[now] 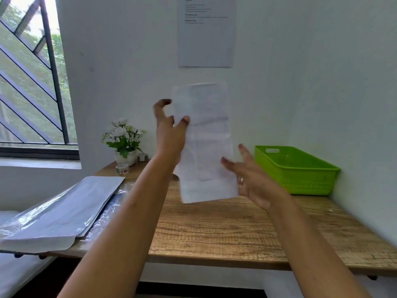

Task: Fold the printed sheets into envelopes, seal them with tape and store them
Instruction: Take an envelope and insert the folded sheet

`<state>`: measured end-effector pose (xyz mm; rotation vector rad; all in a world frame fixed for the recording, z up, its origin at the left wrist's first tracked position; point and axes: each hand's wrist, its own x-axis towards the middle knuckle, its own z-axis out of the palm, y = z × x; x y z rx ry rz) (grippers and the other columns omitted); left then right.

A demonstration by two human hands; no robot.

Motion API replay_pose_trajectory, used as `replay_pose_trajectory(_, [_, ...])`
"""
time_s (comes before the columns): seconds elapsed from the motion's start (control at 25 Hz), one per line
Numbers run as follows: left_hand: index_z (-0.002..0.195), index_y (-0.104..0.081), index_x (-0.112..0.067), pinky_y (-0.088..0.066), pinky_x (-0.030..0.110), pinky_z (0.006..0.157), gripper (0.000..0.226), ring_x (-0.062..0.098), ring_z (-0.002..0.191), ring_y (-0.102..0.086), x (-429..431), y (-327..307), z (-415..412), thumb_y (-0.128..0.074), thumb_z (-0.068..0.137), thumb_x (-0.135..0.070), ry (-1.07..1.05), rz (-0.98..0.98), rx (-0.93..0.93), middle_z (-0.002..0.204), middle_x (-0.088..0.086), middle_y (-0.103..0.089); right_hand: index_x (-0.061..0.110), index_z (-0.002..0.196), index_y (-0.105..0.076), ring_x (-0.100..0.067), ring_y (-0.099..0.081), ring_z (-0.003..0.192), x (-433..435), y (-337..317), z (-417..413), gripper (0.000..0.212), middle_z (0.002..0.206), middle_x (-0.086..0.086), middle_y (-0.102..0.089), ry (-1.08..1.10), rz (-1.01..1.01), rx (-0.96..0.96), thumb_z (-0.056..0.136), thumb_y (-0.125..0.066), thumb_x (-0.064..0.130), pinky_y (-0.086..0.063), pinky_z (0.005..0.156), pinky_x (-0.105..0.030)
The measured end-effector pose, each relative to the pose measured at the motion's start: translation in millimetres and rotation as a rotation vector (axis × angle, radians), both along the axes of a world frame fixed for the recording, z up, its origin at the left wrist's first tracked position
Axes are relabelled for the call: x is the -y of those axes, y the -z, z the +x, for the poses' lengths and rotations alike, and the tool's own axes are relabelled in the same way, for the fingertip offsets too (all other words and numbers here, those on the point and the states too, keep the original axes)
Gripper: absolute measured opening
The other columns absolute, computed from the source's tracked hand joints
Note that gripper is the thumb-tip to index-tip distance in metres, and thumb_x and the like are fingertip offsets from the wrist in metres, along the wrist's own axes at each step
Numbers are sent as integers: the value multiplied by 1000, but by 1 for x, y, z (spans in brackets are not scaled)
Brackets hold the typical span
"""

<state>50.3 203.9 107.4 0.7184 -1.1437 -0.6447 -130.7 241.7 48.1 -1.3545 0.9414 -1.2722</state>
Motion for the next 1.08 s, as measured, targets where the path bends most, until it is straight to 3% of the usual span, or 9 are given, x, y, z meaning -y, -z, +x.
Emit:
replay_pose_trajectory(0.12, [110, -40, -44, -55, 40, 75, 54, 30, 93, -64, 1, 19, 1, -45, 88, 5, -52, 82, -252, 111, 15, -62, 30, 134, -44, -24, -62, 107, 4, 9, 1, 72, 125, 0, -60, 6, 27, -179, 74, -79, 15, -56, 65, -34])
replay_pose_trajectory(0.32, [106, -57, -27, -58, 45, 75, 37, 26, 95, -61, -24, 63, 12, -45, 91, 5, 56, 352, -279, 112, 8, -56, 21, 124, -51, -25, -64, 88, 23, 1, -29, 64, 114, -12, -61, 275, 44, 23, 71, -76, -5, -55, 65, -34])
replay_pose_trajectory(0.4, [114, -60, -14, -55, 29, 61, 24, 19, 79, -63, -51, 75, 18, -51, 94, -5, 123, 522, 35, 105, 8, -62, 19, 126, -50, -29, -64, 91, 33, 3, -42, 64, 113, -16, -61, 375, 49, -63, 73, -74, -6, -56, 69, -38])
replay_pose_trajectory(0.52, [120, -56, -21, -44, 20, 43, 28, 10, 45, -58, -87, 86, 19, -57, 92, -25, 143, 717, 628, 79, 4, -72, 15, 129, -50, -33, -61, 103, 44, 9, -53, 56, 118, -15, -58, 413, 117, -290, 80, -69, -4, -54, 86, -45])
replay_pose_trajectory(0.64, [114, -58, -26, -44, 20, 49, 24, 4, 40, -54, -98, 81, 4, -52, 94, -38, 121, 704, 1059, 66, -5, -70, 5, 129, -54, -32, -57, 110, 49, 22, -53, 43, 119, -14, -57, 362, 219, -498, 87, -61, -5, -48, 92, -39])
replay_pose_trajectory(0.72, [113, -60, -32, -46, 22, 62, 24, 1, 60, -59, -87, 79, -8, -51, 93, -40, -27, 467, 1231, 83, -10, -69, 4, 127, -56, -30, -57, 111, 51, 33, -51, 40, 124, -17, -58, 339, 230, -629, 88, -60, -1, -47, 95, -36])
replay_pose_trajectory(0.84, [127, -54, -34, -46, 32, 93, 36, 11, 112, -54, -58, 82, -25, -48, 93, -45, -125, 209, 1391, 124, -10, -61, 7, 129, -54, -25, -56, 108, 54, 38, -49, 42, 128, -16, -57, 303, 217, -626, 88, -63, 6, -45, 88, -29])
replay_pose_trajectory(0.96, [147, -26, -31, -27, 46, 113, 62, 20, 141, -27, -27, 98, -35, -36, 92, -59, -8, 241, 1694, 154, -4, -29, 13, 133, -52, -24, -48, 124, 56, 42, -51, 49, 141, -10, -48, 365, 115, -735, 86, -67, 14, -40, 93, -27])
replay_pose_trajectory(1.08, [150, -1, -34, -8, 58, 115, 69, 23, 147, -2, -8, 113, -32, -21, 92, -65, 105, 390, 1827, 160, -4, -1, 15, 142, -41, -23, -37, 137, 49, 47, -45, 54, 152, -7, -35, 294, 9, -1023, 93, -56, 30, -32, 110, -32])
